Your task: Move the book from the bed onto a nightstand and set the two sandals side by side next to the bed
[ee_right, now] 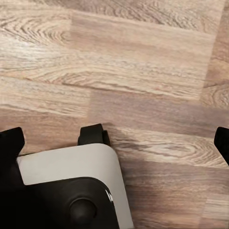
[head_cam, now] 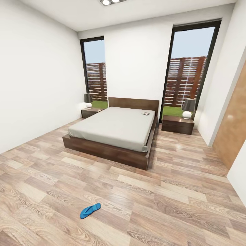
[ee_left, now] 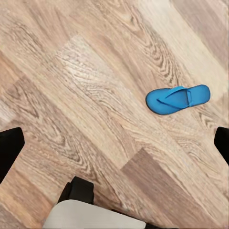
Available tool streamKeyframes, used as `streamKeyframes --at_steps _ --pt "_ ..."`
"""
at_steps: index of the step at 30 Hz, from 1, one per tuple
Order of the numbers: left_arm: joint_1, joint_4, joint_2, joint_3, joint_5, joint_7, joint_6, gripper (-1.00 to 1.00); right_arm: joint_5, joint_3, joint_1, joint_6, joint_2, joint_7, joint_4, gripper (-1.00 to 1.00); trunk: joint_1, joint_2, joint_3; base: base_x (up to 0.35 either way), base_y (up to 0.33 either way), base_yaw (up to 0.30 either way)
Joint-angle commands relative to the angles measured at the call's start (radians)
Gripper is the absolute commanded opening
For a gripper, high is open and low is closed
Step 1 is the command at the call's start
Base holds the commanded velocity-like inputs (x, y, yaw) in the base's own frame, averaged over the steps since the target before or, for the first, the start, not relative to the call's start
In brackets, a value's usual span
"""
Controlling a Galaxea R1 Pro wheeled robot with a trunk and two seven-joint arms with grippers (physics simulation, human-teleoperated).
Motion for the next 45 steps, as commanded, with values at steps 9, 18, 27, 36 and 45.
streamKeyframes --at_steps 9,18,27,36,45 --pt "-0.037 -0.076 0.05 0.006 0.311 -0.001 0.038 1.0 -0.092 0.0 -0.144 0.118 0.003 -0.011 -0.014 1.0 0.0 -0.001 -0.001 0.0 0.0 0.0" --pt "-0.156 -0.072 0.078 0.007 0.525 0.006 0.132 1.0 -0.118 0.0 -0.302 0.222 0.063 -0.013 0.033 1.0 0.0 -0.001 -0.001 0.0 0.0 0.0" --pt "-0.242 -0.07 0.11 0.021 0.577 0.005 0.223 1.0 -0.125 -0.001 -0.462 0.241 0.132 -0.014 0.194 1.0 0.0 -0.001 -0.001 0.0 0.0 0.0" --pt "-0.271 -0.071 0.099 0.072 0.72 0.0 0.316 1.0 -0.189 -0.003 -0.523 0.244 0.144 -0.034 0.248 1.0 0.0 -0.001 -0.001 0.0 0.0 0.0" --pt "-0.276 -0.134 0.067 0.047 0.759 0.03 0.341 1.0 -0.279 -0.004 -0.532 0.237 0.145 -0.118 0.255 1.0 0.0 -0.001 -0.001 0.0 0.0 0.0"
